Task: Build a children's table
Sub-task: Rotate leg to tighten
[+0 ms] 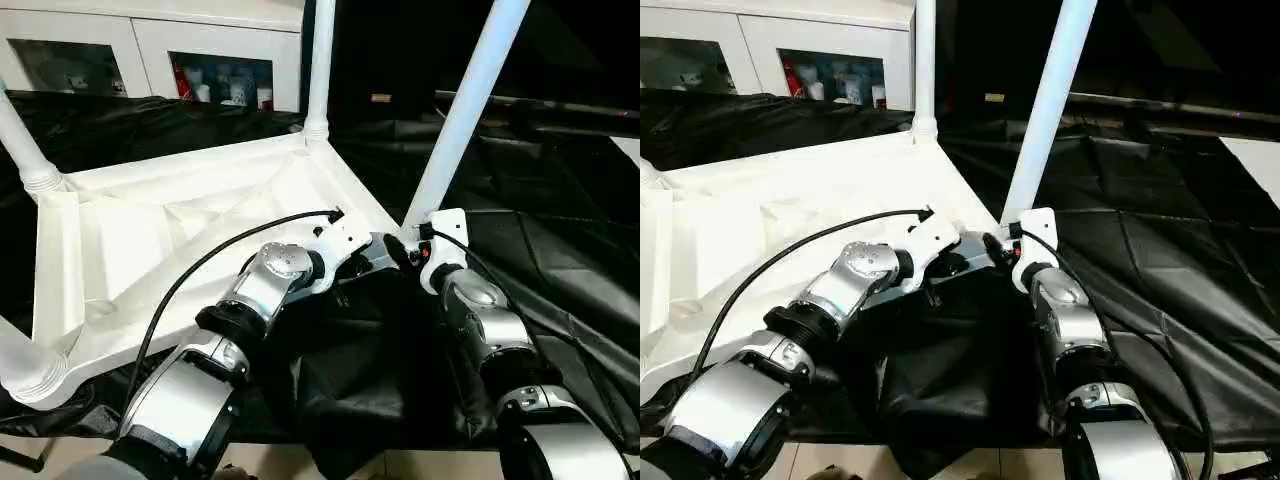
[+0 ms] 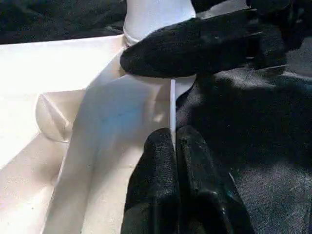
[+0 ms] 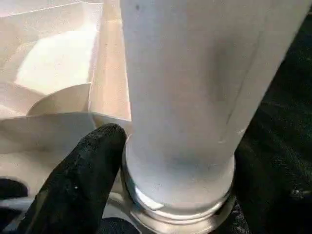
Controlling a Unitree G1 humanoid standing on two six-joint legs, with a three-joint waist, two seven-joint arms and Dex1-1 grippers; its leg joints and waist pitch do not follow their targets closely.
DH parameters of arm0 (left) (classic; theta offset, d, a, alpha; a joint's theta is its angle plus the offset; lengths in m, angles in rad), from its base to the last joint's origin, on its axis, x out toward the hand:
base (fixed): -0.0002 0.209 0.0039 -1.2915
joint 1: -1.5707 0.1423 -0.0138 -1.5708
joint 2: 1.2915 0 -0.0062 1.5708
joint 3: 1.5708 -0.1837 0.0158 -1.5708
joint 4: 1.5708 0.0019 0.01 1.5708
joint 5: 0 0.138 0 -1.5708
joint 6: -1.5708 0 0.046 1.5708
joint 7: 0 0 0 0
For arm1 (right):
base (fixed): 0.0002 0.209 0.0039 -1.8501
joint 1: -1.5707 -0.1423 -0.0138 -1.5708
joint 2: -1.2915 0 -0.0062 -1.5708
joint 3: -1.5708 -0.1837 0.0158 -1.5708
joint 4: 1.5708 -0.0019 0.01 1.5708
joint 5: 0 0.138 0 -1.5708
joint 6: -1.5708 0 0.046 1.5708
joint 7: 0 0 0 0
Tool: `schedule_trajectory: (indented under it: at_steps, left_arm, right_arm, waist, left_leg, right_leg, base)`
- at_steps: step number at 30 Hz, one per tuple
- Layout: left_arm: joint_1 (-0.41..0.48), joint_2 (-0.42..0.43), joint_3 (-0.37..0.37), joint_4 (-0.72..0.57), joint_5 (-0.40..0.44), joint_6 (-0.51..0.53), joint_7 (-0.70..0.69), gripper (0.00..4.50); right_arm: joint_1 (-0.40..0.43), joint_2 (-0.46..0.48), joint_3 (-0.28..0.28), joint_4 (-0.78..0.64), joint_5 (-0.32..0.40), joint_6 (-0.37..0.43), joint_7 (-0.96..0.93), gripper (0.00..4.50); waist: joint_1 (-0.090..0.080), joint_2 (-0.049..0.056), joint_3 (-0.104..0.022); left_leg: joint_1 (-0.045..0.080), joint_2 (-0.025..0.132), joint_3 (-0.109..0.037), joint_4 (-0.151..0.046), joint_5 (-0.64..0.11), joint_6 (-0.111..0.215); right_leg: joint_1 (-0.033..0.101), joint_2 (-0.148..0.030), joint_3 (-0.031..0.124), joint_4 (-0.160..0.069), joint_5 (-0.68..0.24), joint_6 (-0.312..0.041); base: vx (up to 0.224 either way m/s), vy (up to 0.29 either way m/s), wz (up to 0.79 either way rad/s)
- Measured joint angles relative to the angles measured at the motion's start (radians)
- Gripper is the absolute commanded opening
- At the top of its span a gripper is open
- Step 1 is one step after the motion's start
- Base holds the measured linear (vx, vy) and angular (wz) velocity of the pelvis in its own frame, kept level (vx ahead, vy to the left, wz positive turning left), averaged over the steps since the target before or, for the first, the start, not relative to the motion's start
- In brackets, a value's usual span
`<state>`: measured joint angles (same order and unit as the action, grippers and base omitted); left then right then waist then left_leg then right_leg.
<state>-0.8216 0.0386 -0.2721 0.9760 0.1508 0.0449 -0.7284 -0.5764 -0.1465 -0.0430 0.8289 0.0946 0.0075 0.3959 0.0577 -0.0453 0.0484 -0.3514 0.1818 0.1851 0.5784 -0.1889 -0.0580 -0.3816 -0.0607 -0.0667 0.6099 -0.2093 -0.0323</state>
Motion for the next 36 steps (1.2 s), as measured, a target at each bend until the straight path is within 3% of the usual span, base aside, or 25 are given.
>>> schedule_trajectory:
  at_steps: [9, 18, 22, 32, 36]
  left_arm:
    - [0.063, 0.143, -0.018, -0.106, -0.037, -0.067, -0.267, 0.0]
    - [0.122, 0.242, -0.03, -0.225, -0.081, -0.06, -0.491, 0.0]
    - [0.139, 0.255, -0.031, -0.258, -0.087, -0.051, -0.512, 0.0]
    - [0.147, 0.25, -0.031, -0.277, -0.086, -0.029, -0.496, 0.0]
    - [0.132, 0.205, -0.027, -0.252, -0.073, 0.002, -0.406, 0.0]
  right_arm:
    - [0.1, -0.187, 0.083, -0.124, 0.045, -0.023, 0.475, 3.72]
    - [0.114, -0.218, 0.129, -0.17, 0.069, -0.021, 0.663, 3.72]
    - [0.115, -0.216, 0.143, -0.184, 0.069, -0.022, 0.689, 3.72]
    - [0.118, -0.214, 0.149, -0.186, 0.066, -0.023, 0.695, 2.91]
    - [0.117, -0.184, 0.114, -0.16, 0.064, -0.01, 0.595, 2.79]
  waist:
    - [0.002, 0.001, 0.002]
    - [0.005, 0.001, 0.004]
    - [0.007, 0.001, 0.005]
    - [0.007, 0.001, 0.005]
    - [0.007, 0.0, 0.005]
  left_leg:
    - [-0.002, 0.004, 0.0, -0.003, 0.003, 0.005]
    - [-0.003, 0.004, 0.001, -0.003, 0.0, 0.001]
    - [-0.003, 0.005, 0.002, -0.003, 0.001, 0.001]
    - [-0.003, 0.004, 0.002, -0.002, 0.001, 0.001]
    - [-0.002, 0.004, 0.002, 0.0, 0.0, 0.0]
  right_leg:
    - [-0.002, 0.002, -0.003, 0.0, -0.002, 0.001]
    - [-0.003, 0.002, -0.003, 0.0, -0.002, 0.001]
    - [-0.003, 0.002, -0.003, 0.0, -0.002, 0.001]
    - [-0.003, 0.002, -0.003, 0.0, -0.002, 0.001]
    - [-0.002, 0.001, -0.003, 0.001, -0.002, 0.0]
  base:
    - [0.0, 0.0, 0.0]
    - [0.0, 0.0, 0.0]
    - [0.0, 0.0, 0.0]
    - [0.0, 0.0, 0.0]
    - [0.0, 0.0, 0.0]
